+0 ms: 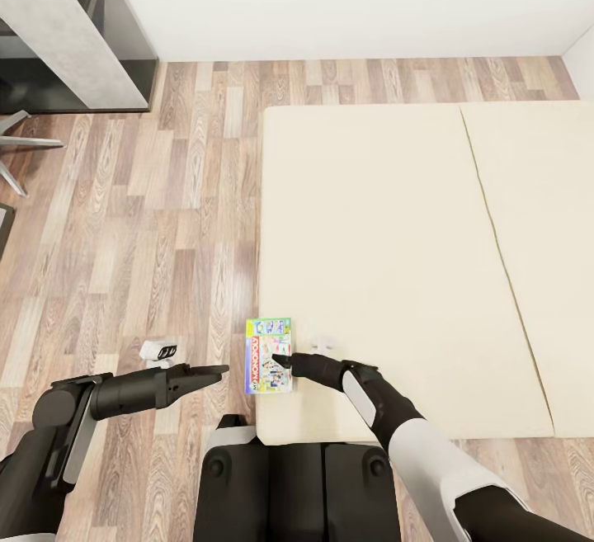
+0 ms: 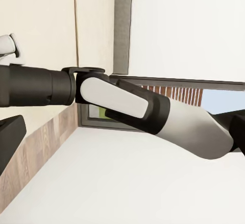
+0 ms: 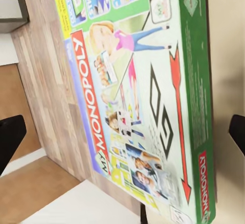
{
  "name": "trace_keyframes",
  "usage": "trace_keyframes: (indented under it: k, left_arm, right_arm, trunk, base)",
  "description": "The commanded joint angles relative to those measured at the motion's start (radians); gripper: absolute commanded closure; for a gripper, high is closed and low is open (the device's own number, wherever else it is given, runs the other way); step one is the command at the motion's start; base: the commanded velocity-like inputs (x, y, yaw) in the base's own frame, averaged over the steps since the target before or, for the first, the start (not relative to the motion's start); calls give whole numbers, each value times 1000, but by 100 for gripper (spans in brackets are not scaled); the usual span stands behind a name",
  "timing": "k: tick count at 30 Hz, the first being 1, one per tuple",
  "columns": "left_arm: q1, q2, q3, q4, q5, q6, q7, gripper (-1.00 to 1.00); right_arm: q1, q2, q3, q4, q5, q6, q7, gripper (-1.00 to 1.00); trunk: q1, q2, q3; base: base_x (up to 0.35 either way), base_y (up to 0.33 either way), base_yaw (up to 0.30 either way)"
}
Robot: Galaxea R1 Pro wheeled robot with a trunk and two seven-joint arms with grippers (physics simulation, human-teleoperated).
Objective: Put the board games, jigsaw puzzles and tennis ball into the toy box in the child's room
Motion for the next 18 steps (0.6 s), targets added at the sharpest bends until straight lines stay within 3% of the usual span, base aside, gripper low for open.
trace_keyframes:
  k: [1,18]
  left_arm:
    - [0,0,0,0,-1,10,-4,-100]
    - [0,0,0,0,-1,10,-4,-100]
  right_arm:
    - [0,0,5,-1,-9,6,-1,-100]
    - [0,0,10,-2,-9,6,-1,-100]
  trunk:
    - [1,-1,-1]
    - [1,-1,-1]
  base:
    - [0,0,0]
    - [0,0,0]
